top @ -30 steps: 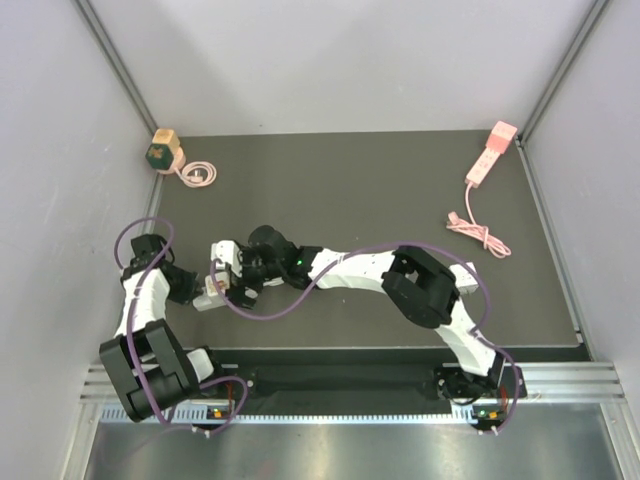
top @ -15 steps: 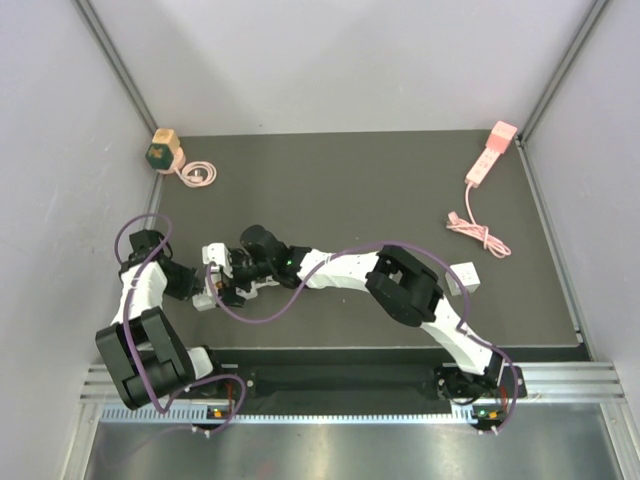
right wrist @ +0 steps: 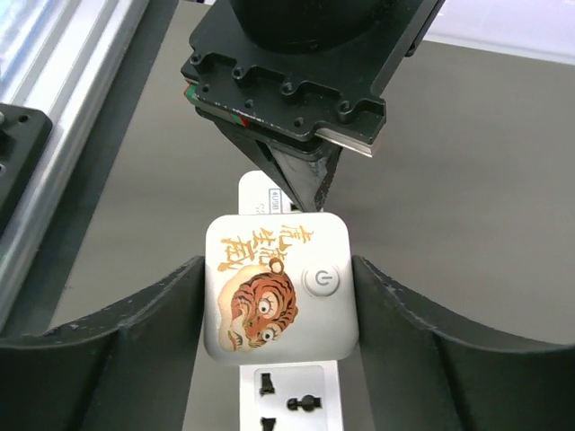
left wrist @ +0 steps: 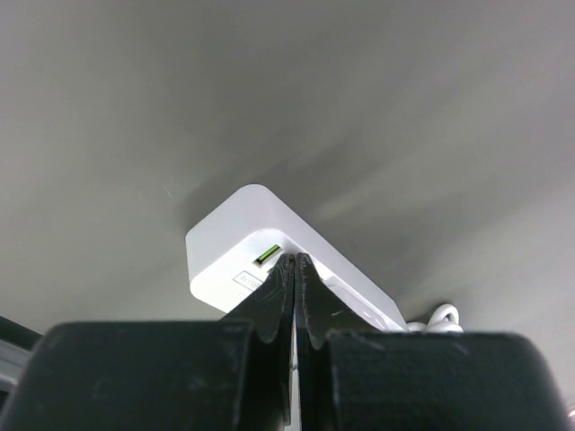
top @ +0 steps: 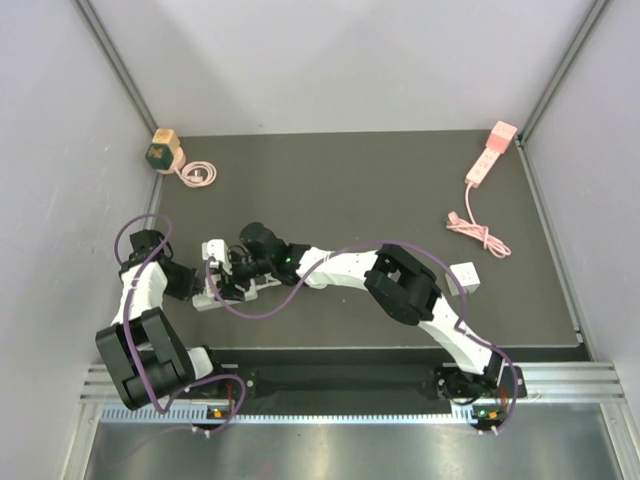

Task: Pull the plug off the socket

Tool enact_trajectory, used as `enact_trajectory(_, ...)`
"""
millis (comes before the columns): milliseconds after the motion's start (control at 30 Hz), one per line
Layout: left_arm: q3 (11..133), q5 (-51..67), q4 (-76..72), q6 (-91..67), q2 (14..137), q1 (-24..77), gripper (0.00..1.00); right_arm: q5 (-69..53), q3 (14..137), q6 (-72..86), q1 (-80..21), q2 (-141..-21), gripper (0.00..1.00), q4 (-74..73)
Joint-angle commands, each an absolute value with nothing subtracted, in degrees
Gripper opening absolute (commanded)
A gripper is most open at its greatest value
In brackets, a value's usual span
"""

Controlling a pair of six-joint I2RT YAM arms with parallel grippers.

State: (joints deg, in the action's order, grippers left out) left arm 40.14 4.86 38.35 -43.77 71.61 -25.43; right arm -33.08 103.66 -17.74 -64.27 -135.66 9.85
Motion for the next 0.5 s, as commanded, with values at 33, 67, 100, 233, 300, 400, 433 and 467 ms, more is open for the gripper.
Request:
enact_trajectory(33,38.1,-2.3,41.4,-43.6,73.5,-25.6,0.0,-36.0,107.0,-15.9,-64.6,-137.6,0.66,10.6)
enact_trajectory(67,38.1,-2.5,41.4,-43.7,73.4,-25.7,0.0,-35.9,107.2,-15.6,-64.6,-137.8,0.66,10.6)
enact_trajectory(100,38.2,-2.5,41.4,-43.7,73.3,-25.6,0.0,-36.1,107.7,-15.4,-64.6,-137.9,0.66,10.6)
enact_trajectory(233,38.2,-3.5,41.8,-44.5,73.4,-25.6,0.0,-36.4,108.1,-14.6,-64.6,-138.6,0.65,11.2)
enact_trajectory(300,38.6,-5.1,43.0,-45.1,74.0,-25.6,0.0,-36.1,108.4,-14.6,-64.6,-139.0,0.62,11.0)
enact_trajectory(400,38.8,-5.4,43.2,-45.4,75.3,-25.6,0.0,-35.9,108.5,-14.8,-64.6,-139.2,0.52,11.0)
enact_trajectory(433,38.8,-5.6,43.4,-45.6,75.7,-25.7,0.0,-35.8,108.6,-14.7,-64.6,-139.3,0.49,11.1)
enact_trajectory(467,38.8,-5.7,43.5,-45.6,76.3,-25.7,0.0,-35.9,109.1,-14.3,-64.6,-139.4,0.45,11.2)
